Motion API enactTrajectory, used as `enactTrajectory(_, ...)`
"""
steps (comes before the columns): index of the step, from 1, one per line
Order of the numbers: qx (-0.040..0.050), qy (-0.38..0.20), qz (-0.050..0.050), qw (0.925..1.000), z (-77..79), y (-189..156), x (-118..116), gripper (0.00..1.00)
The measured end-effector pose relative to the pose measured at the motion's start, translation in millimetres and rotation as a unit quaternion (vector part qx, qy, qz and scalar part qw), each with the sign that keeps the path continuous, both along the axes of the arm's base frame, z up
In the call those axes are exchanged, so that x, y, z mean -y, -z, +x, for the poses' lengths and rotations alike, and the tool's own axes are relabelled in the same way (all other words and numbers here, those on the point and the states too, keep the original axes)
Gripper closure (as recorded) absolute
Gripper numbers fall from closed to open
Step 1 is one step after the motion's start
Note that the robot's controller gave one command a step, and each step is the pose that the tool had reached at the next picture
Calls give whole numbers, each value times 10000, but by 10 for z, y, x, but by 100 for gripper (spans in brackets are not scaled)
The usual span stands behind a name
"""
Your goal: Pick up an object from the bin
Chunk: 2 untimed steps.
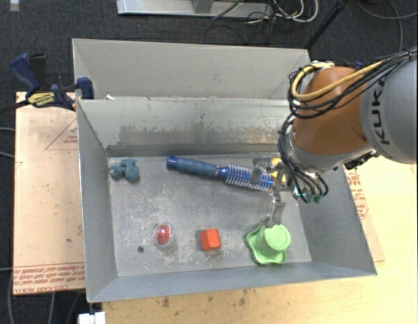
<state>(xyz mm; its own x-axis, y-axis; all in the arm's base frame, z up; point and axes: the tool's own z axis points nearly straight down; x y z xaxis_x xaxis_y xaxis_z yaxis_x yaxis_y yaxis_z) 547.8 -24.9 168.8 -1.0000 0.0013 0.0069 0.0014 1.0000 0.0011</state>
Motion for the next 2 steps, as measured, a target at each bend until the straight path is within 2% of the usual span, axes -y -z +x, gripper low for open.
enactTrajectory(1,106,173,1,9998,641,957,305,0)
enactTrajectory(2,88,158,-3,9998,632,923,301,100)
